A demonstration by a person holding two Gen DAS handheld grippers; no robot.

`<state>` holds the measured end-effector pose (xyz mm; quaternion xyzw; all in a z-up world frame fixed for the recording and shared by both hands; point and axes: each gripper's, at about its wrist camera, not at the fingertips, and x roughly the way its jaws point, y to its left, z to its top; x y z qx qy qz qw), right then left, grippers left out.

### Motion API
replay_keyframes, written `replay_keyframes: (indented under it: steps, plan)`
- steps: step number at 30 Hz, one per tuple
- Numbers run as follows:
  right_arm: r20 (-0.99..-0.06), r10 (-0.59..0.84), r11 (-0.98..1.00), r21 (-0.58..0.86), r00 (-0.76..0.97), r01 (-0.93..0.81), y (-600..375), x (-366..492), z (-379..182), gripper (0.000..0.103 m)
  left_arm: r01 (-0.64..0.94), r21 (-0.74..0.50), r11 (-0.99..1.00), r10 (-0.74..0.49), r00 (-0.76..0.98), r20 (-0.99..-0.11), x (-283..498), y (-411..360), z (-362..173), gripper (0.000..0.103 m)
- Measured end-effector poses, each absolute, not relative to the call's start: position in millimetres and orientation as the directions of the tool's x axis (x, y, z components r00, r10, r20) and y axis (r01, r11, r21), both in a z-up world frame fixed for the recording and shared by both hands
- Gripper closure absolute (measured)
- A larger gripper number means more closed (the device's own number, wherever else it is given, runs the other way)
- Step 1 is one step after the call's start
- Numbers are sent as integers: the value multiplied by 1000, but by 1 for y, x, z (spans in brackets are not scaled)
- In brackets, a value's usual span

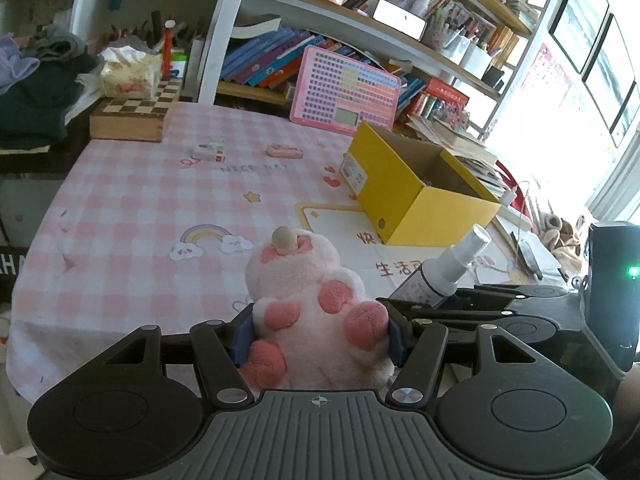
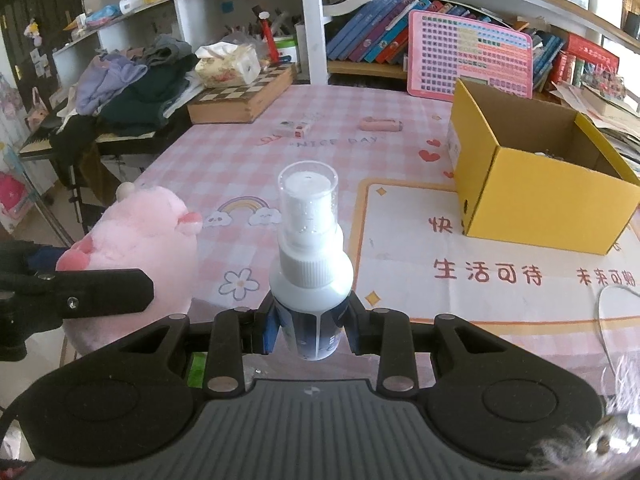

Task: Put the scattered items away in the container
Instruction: 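Lift the plush and spray bottle and carry both toward the yellow box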

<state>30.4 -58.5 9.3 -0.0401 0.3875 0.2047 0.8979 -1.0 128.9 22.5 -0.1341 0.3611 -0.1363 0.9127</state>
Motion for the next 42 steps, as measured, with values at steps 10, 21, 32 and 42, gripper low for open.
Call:
replay_keyframes:
  steps: [10, 21, 32, 42]
  plan:
    - [-730, 294, 940, 104, 617, -325, -85, 30, 3, 73, 212, -348, 913, -396, 665, -633, 8, 106, 19, 42]
    - [-729, 235, 966, 100, 642, -240, -124, 28, 5, 73, 292, -345, 892, -451, 628, -634, 22, 71, 21, 42]
    - [-739, 152, 988, 96, 656, -120, -163, 15, 4, 73, 390, -350, 852, -522, 567, -638, 31, 35, 20, 42]
    - [-740, 87, 996, 83, 667, -38, -186, 9, 6, 73, 465, -347, 814, -568, 519, -639, 38, 11, 20, 41]
